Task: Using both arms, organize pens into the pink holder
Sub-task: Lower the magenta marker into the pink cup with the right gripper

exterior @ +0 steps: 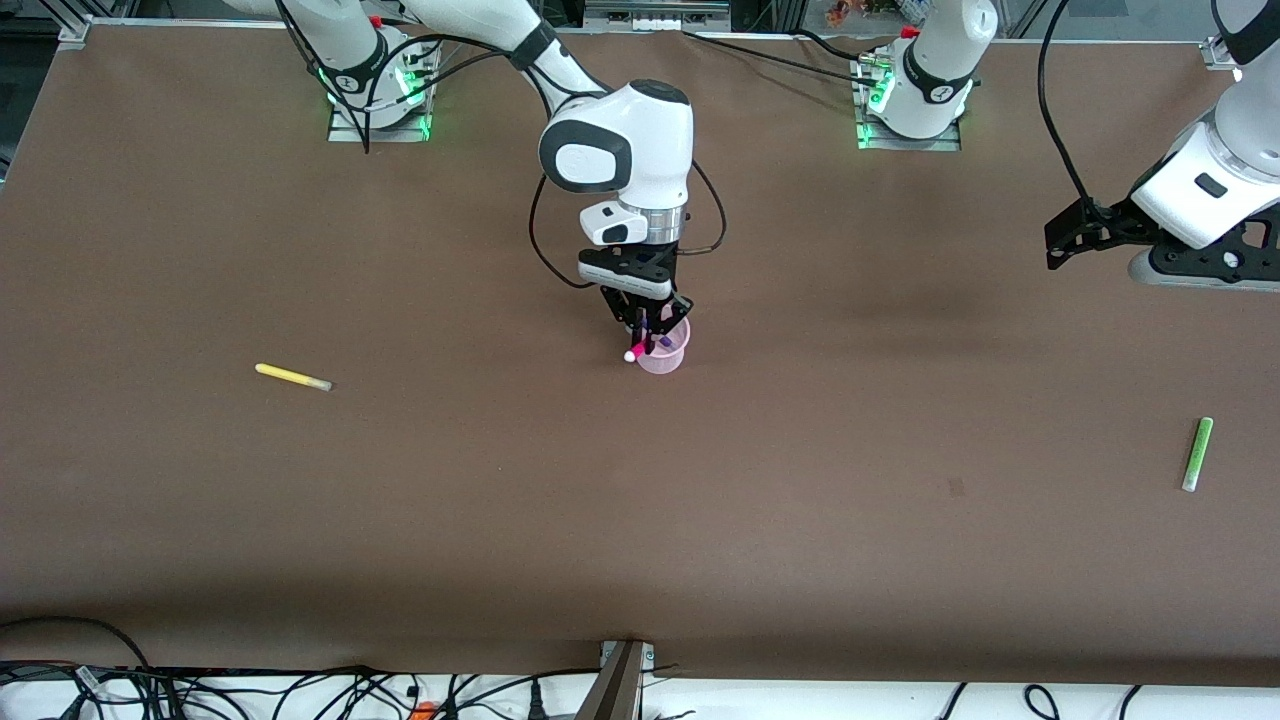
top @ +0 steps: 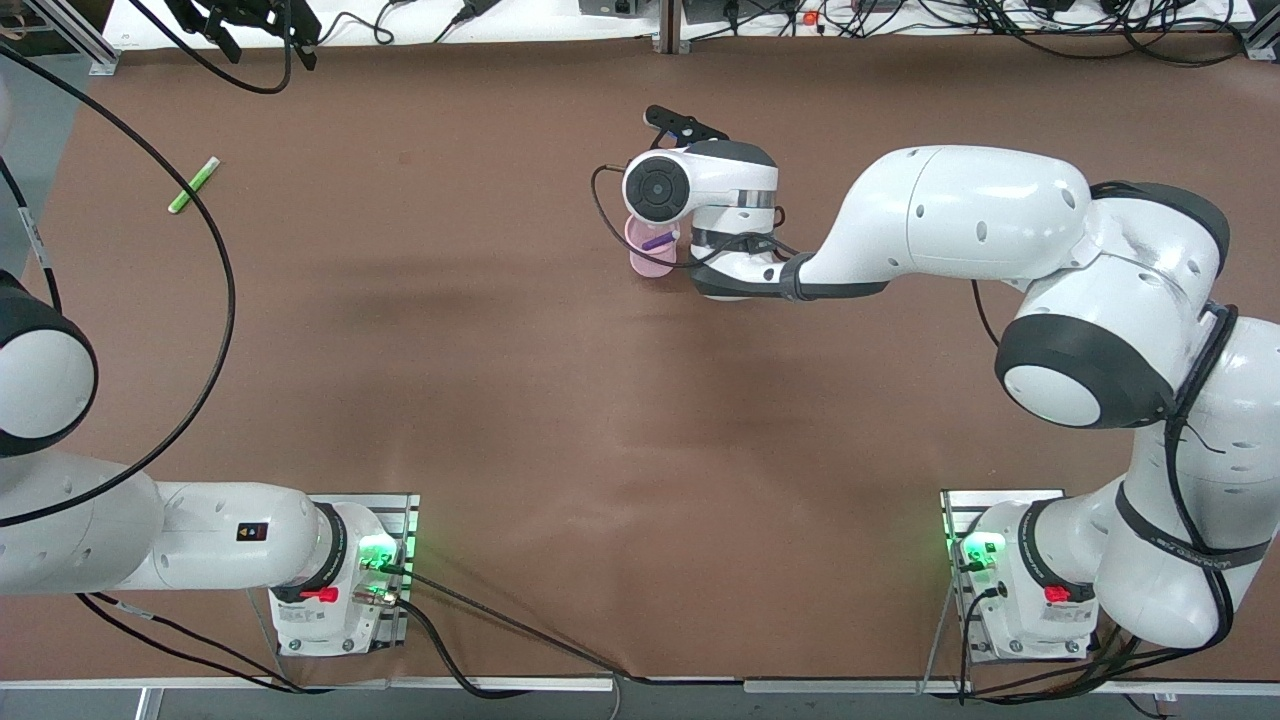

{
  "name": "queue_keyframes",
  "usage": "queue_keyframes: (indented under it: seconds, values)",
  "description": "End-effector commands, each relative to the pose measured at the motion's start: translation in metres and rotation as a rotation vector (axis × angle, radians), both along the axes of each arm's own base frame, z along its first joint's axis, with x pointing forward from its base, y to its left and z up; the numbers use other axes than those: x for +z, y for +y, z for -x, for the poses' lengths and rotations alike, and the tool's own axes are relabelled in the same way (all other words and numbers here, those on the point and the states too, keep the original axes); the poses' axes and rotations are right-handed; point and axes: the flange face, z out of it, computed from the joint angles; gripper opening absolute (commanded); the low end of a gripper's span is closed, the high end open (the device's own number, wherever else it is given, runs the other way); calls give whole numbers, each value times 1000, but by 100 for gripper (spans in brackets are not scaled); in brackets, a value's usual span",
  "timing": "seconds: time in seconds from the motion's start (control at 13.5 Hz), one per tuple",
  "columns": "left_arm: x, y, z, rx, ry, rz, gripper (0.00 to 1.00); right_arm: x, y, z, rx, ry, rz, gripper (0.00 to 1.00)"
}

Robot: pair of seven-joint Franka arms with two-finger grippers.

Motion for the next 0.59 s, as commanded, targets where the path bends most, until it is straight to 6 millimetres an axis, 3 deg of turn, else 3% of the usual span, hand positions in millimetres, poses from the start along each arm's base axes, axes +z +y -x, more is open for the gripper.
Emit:
queue_keyframes:
  seconds: [0.0, 0.52]
  values:
    - [6, -3, 1, 7, 3, 17, 100, -2, 11, 8, -35, -47, 1, 0]
    - [11, -3, 3, 6, 6, 16, 100, -22, 18, 18, -40, -33, 6, 0]
